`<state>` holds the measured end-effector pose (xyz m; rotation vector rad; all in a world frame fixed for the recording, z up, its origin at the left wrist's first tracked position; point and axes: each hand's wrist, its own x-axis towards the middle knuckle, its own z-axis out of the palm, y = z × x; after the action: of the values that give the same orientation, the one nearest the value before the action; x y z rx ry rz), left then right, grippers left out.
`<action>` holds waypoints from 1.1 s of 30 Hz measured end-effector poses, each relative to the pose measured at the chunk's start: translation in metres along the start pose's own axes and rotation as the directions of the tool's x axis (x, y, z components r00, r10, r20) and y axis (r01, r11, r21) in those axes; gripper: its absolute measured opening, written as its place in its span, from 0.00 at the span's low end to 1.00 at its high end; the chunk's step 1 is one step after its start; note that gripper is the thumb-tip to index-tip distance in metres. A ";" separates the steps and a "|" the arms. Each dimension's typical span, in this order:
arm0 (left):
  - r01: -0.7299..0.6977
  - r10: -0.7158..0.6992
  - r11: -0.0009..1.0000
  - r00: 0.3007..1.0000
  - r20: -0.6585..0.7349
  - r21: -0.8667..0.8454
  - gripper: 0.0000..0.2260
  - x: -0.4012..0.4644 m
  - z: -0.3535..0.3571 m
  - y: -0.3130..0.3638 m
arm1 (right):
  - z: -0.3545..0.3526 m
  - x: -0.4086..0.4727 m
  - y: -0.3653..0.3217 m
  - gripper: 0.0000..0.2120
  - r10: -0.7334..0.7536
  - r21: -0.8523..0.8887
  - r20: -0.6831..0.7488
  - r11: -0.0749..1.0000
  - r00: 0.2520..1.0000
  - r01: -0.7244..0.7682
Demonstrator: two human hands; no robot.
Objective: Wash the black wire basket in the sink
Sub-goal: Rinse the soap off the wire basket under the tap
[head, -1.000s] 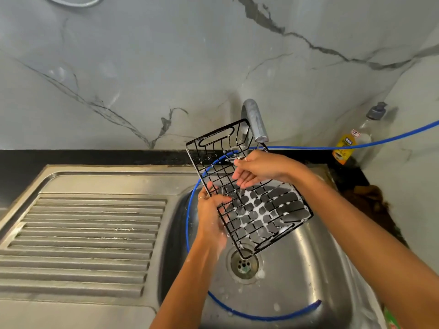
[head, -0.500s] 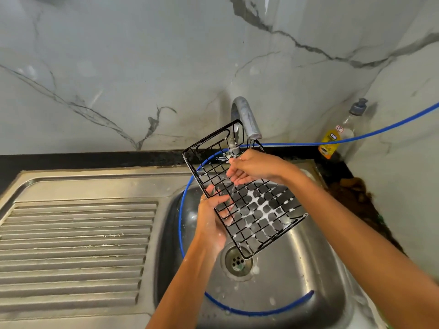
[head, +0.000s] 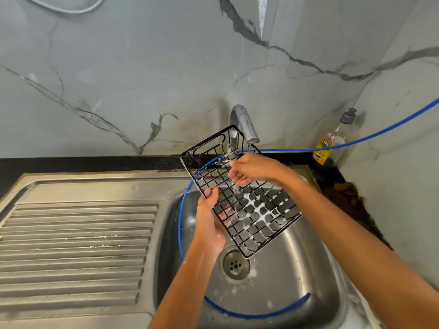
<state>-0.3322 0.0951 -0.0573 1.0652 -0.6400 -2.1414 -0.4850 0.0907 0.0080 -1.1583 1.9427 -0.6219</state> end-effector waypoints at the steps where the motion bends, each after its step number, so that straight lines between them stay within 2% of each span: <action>1: -0.009 0.009 1.000 1.000 0.003 0.002 0.18 0.000 -0.001 0.001 | 0.001 0.000 -0.001 0.19 -0.001 -0.004 0.001 1.000 1.000 0.001; 6: -0.001 0.001 1.000 1.000 -0.021 0.009 0.05 -0.005 -0.007 0.008 | 0.003 0.002 -0.005 0.18 -0.018 -0.005 -0.009 1.000 1.000 0.018; 8: -0.027 0.028 0.999 0.999 -0.036 0.036 0.03 -0.007 -0.010 0.011 | 0.005 0.002 -0.006 0.18 -0.019 -0.014 0.001 1.000 1.000 0.019; 24: -0.105 0.109 0.993 0.990 -0.091 0.052 0.07 -0.019 -0.019 0.017 | 0.010 0.006 -0.012 0.19 -0.020 -0.039 0.024 0.999 1.000 0.021; 29: -0.134 0.135 0.991 0.985 -0.104 0.018 0.19 -0.016 -0.022 0.018 | 0.010 0.006 -0.013 0.19 -0.014 -0.033 0.023 0.999 1.000 0.014; 33: -0.142 0.142 0.990 0.986 -0.089 0.004 0.20 -0.018 -0.025 0.017 | 0.011 0.006 -0.014 0.19 -0.010 -0.049 0.030 0.999 0.999 0.011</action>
<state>-0.2974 0.0938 -0.0506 1.0741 -0.6510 -1.9616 -0.4708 0.0787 0.0096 -1.2023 1.9372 -0.5619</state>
